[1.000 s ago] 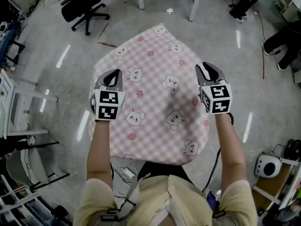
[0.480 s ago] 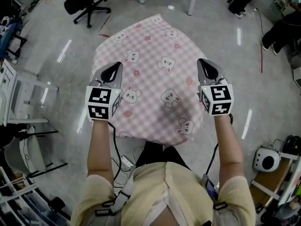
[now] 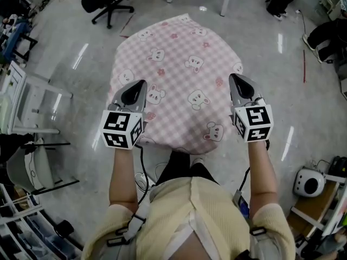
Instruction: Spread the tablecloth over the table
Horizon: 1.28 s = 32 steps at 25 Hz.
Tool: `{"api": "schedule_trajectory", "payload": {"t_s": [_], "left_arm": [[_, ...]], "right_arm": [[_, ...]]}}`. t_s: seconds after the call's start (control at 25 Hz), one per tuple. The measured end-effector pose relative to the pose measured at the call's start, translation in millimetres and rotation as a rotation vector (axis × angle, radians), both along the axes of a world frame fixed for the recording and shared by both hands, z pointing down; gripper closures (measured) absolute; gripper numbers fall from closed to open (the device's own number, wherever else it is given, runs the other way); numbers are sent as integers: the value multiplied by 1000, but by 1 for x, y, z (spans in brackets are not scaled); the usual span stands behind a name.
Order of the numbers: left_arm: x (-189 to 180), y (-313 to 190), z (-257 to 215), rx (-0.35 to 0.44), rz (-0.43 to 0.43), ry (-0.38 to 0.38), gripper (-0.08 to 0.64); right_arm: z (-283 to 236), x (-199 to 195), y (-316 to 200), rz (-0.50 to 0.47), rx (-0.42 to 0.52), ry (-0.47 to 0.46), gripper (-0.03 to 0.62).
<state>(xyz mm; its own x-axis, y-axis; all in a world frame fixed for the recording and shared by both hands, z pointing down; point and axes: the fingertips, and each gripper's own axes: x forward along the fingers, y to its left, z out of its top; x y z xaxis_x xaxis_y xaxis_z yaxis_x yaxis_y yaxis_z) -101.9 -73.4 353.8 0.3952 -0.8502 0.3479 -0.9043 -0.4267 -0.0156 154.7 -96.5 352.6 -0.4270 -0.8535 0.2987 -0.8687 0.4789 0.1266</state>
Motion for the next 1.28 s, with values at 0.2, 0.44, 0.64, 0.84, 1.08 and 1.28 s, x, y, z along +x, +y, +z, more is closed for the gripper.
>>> {"api": "schedule_trajectory", "payload": {"t_s": [0.2, 0.44, 0.64, 0.84, 1.08, 1.28], "left_arm": [[-4, 36, 10, -27, -27, -7, 552], [0, 76, 25, -40, -47, -11, 554], [-3, 101, 27, -31, -82, -9, 554], [2, 124, 31, -33, -109, 3, 554], [10, 145, 34, -55, -113, -11, 554], [14, 149, 39, -71, -136, 5, 554]], "right_arm": [[1, 6, 30, -5, -27, -15, 589], [17, 5, 64, -13, -77, -53, 589], [27, -2, 90, -43, -109, -63, 589], [37, -3, 116, -73, -139, -62, 589], [36, -5, 135, -95, -149, -59, 589], [45, -8, 141, -116, -157, -69, 589]]}}
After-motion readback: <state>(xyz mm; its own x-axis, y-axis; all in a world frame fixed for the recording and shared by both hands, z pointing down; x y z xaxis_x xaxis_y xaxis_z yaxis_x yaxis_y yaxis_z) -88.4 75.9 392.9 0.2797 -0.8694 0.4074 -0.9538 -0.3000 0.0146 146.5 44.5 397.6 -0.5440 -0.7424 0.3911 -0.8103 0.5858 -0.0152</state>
